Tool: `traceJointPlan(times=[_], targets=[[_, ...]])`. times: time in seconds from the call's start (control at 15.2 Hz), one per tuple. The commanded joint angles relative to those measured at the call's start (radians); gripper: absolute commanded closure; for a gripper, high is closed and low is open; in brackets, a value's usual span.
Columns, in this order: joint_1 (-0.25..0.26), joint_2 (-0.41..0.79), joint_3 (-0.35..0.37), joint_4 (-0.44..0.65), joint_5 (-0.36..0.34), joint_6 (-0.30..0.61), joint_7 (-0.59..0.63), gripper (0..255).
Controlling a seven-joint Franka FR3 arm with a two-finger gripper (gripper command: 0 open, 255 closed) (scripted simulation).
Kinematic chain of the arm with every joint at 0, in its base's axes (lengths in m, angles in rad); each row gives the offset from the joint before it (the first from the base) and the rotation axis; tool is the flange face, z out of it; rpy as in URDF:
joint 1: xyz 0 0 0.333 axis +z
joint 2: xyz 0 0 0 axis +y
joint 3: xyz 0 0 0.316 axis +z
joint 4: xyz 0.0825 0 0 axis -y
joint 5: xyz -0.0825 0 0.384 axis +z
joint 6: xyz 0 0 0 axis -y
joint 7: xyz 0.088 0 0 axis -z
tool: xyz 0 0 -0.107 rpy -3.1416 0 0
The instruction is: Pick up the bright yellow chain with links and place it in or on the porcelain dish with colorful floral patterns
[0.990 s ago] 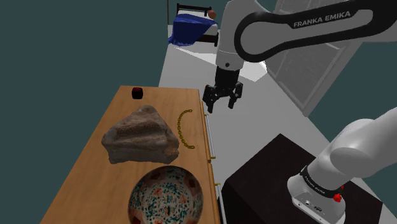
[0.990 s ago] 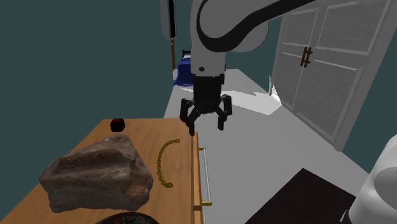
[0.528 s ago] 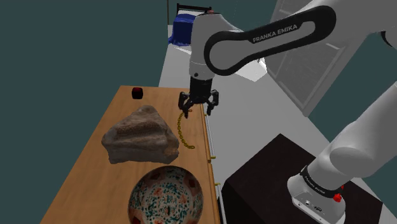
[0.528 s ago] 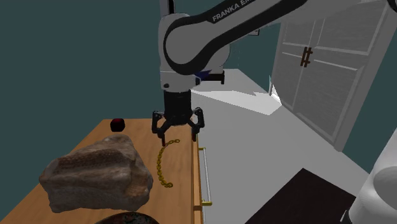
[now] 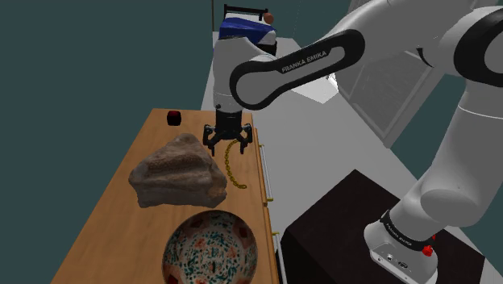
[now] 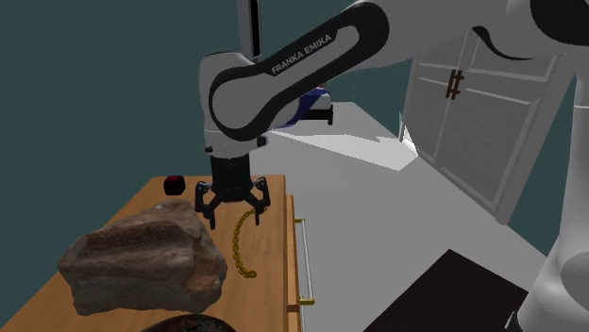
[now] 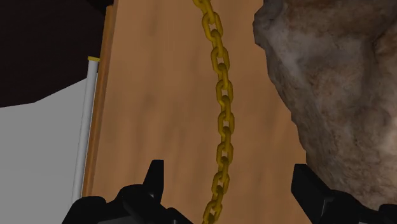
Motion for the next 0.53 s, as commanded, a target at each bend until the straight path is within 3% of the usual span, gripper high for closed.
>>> traceJointPlan(times=[0.0, 0.46], targets=[[0.007, 0.019, -0.003, -0.008, -0.011, 0.025, 0.011, 0], [0.016, 0.047, -0.010, -0.037, -0.028, 0.080, 0.023, 0]])
